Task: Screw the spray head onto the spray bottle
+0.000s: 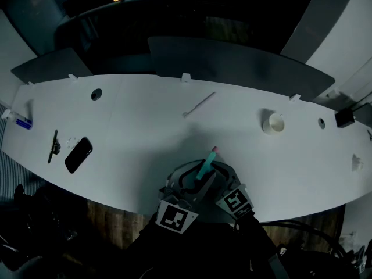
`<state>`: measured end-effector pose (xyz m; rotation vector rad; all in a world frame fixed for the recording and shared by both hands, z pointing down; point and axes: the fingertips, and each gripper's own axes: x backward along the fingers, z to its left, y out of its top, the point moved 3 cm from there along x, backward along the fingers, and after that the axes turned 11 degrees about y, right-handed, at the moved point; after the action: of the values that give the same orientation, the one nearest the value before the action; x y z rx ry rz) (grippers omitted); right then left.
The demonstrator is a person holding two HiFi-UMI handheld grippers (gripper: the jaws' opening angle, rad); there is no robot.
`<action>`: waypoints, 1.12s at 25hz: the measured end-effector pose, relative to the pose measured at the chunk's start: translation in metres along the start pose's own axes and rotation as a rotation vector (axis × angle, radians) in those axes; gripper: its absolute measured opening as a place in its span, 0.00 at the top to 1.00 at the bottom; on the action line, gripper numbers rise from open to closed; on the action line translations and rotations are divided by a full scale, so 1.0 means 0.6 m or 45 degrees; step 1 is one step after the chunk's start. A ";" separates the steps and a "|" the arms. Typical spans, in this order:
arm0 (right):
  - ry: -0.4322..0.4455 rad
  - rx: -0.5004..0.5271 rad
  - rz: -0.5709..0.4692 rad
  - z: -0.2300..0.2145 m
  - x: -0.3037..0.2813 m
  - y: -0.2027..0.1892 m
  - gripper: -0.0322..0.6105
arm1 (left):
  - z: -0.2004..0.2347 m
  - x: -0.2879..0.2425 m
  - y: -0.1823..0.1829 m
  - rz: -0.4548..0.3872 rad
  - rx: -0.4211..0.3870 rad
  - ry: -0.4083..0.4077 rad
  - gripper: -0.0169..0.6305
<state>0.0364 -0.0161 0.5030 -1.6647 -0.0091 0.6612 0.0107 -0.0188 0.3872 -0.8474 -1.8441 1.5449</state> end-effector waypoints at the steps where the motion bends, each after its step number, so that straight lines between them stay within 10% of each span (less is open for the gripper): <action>1: 0.004 -0.017 -0.009 -0.001 -0.001 -0.001 0.41 | 0.000 -0.005 -0.002 -0.002 0.001 0.003 0.75; 23: -0.003 -0.094 -0.088 -0.010 0.000 -0.010 0.42 | 0.001 -0.011 -0.024 -0.031 0.028 0.137 0.74; 28: -0.007 -0.055 -0.079 -0.007 -0.002 -0.007 0.42 | -0.004 -0.008 -0.024 0.007 -0.111 0.120 0.73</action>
<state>0.0384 -0.0192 0.5075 -1.6974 -0.0797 0.6224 0.0140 -0.0227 0.4013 -0.9499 -1.8530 1.4120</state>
